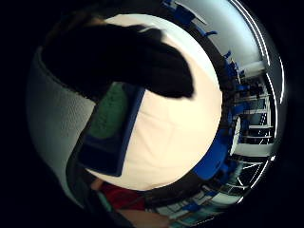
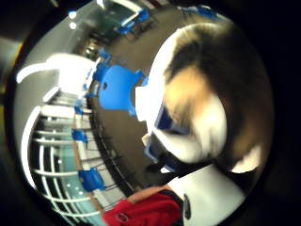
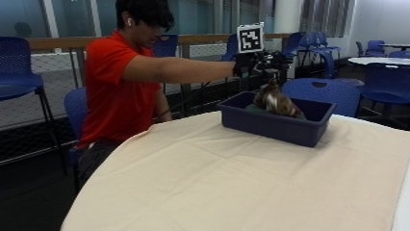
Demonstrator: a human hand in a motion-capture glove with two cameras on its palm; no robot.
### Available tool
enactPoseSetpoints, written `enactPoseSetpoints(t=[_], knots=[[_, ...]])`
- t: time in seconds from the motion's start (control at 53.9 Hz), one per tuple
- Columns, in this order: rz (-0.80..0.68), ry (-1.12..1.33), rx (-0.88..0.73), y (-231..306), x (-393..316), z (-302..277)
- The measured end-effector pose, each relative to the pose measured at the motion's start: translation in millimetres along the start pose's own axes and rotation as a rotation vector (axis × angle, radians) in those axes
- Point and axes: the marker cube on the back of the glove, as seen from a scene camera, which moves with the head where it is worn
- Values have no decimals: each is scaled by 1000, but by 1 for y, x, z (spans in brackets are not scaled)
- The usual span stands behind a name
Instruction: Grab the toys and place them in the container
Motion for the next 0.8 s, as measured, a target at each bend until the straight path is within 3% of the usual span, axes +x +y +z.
enactPoseSetpoints(t=[0.093,0.446,0.798], knots=[[79,-14,-10,6,13,0],[154,22,-116,75,102,21],[282,-39,-169,182,192,63]])
